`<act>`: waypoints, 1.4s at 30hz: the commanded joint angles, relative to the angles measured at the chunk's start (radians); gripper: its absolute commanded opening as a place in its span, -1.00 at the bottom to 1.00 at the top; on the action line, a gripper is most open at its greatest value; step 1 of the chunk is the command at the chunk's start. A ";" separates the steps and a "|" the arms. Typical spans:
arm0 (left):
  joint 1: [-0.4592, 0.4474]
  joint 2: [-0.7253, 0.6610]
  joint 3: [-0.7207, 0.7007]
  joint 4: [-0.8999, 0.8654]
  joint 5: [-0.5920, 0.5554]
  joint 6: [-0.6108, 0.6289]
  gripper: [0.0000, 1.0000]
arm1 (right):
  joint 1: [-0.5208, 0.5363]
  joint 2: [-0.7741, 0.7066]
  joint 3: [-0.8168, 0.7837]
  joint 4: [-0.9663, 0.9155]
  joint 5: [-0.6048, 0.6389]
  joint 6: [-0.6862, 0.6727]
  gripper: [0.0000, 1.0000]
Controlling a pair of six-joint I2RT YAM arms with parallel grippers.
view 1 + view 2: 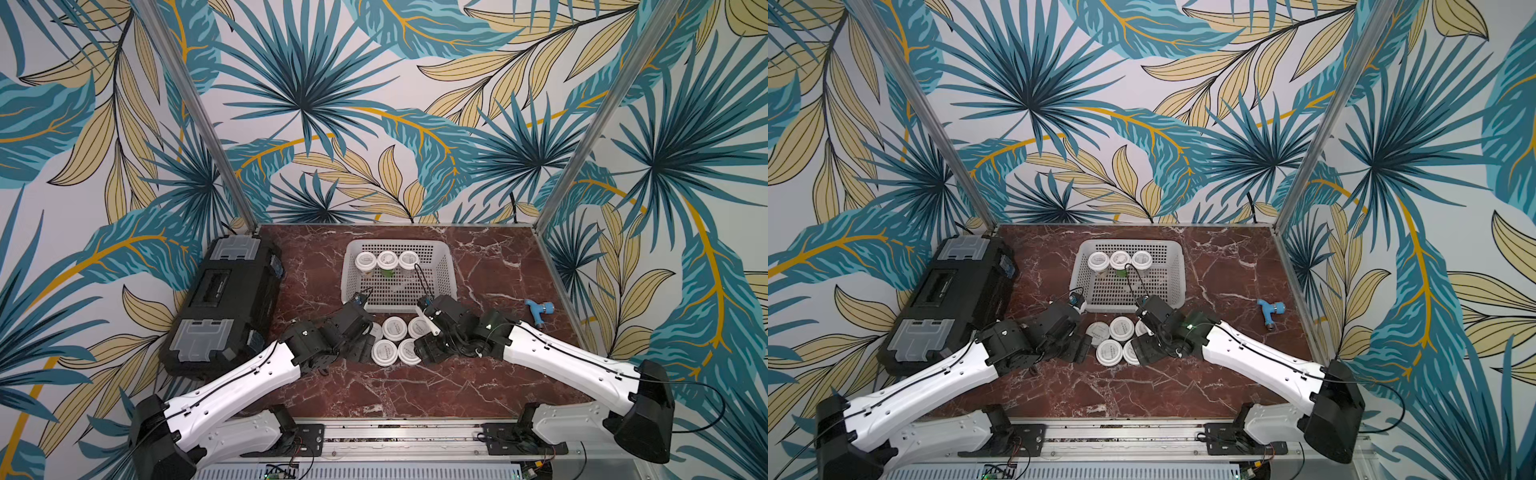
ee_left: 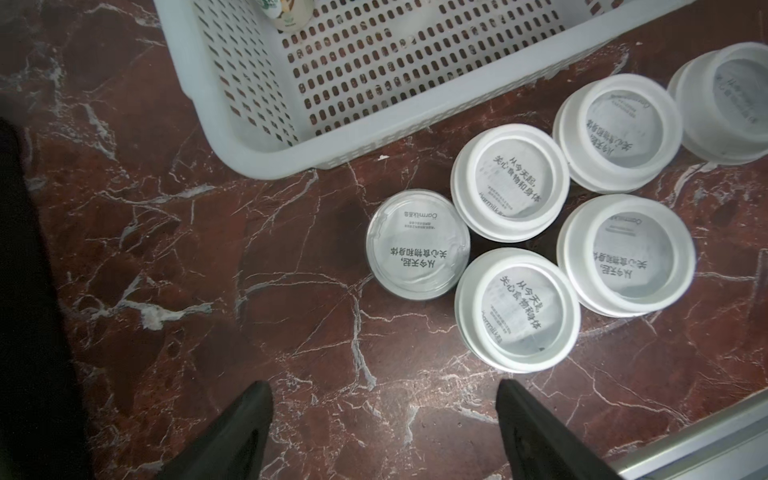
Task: Put the yogurt in the basket
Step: Pick up the yogurt from the center of the board.
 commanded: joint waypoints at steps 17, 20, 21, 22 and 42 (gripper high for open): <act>0.031 -0.182 -0.105 0.034 -0.054 -0.031 0.75 | 0.099 0.193 0.079 0.026 0.083 0.025 0.75; 0.031 -0.188 -0.103 0.032 -0.046 -0.032 0.75 | 0.098 0.208 0.080 0.026 0.093 0.028 0.75; 0.030 -0.188 -0.102 0.031 -0.045 -0.031 0.75 | 0.097 0.212 0.079 0.026 0.095 0.029 0.75; 0.030 -0.187 -0.102 0.031 -0.043 -0.030 0.75 | 0.098 0.217 0.081 0.026 0.098 0.028 0.75; 0.031 -0.188 -0.099 0.028 -0.038 -0.027 0.75 | 0.082 0.281 0.103 0.028 0.101 0.018 0.78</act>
